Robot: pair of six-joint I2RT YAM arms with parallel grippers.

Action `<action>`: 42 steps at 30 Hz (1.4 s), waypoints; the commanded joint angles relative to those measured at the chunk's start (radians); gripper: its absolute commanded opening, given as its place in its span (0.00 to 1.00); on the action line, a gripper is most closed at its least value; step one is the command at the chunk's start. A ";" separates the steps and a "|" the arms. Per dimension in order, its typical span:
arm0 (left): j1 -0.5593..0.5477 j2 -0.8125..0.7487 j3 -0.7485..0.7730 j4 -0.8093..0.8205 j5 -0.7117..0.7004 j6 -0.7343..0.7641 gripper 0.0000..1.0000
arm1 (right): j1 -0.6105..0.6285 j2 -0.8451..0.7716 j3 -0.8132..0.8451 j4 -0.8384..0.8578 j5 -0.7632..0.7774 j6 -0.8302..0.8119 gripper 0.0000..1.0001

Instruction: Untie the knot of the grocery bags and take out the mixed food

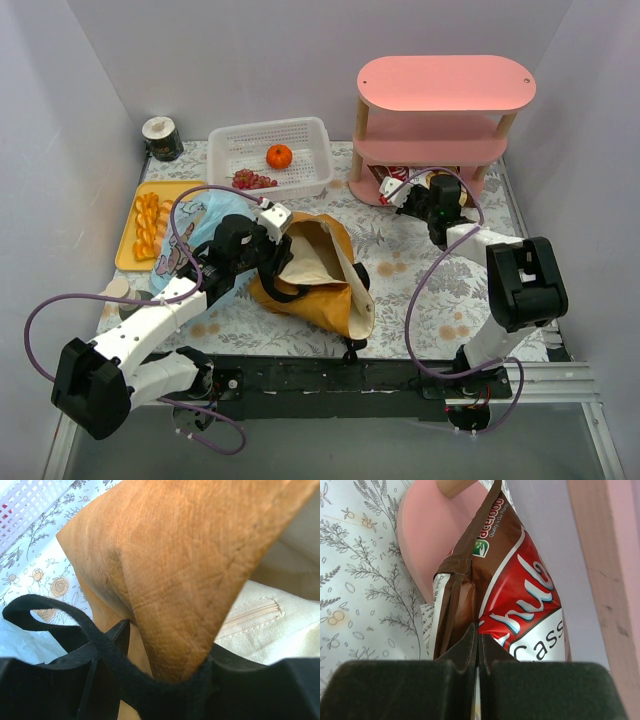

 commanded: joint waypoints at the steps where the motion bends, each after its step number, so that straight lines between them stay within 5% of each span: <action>1: 0.013 0.005 0.000 0.010 -0.017 0.019 0.45 | 0.008 0.069 0.055 0.211 0.080 -0.029 0.01; 10: 0.013 0.015 0.004 0.009 -0.015 0.023 0.45 | 0.009 0.186 0.153 0.240 0.137 -0.038 0.03; 11: 0.011 0.015 0.005 0.009 -0.015 0.025 0.45 | 0.017 0.189 0.150 0.240 0.137 -0.041 0.12; 12: 0.013 0.015 0.005 0.010 -0.017 0.025 0.45 | 0.020 0.185 0.139 0.242 0.140 -0.042 0.32; 15: 0.013 0.016 0.016 0.007 -0.018 0.026 0.45 | 0.042 0.140 0.105 0.227 0.144 -0.032 0.56; 20: 0.013 0.012 0.037 0.001 -0.014 0.022 0.45 | 0.109 -0.039 0.030 0.069 0.192 0.100 0.75; 24: 0.013 -0.013 0.042 0.004 -0.012 0.017 0.45 | 0.164 -0.232 -0.017 -0.091 0.178 0.284 0.78; 28: 0.013 -0.025 0.068 -0.017 -0.008 0.020 0.40 | 0.180 -0.390 0.068 -0.318 0.002 0.513 0.86; 33: 0.011 -0.018 0.140 -0.046 0.044 0.042 0.16 | 0.193 -0.501 0.174 -0.568 -0.427 0.544 0.89; 36: 0.010 -0.001 0.191 -0.060 0.084 0.049 0.00 | 0.241 -0.510 0.179 -0.643 -0.451 0.591 0.97; 42: -0.007 0.050 0.333 -0.137 0.120 0.063 0.00 | 0.316 -0.510 0.197 -0.659 -0.523 0.656 0.98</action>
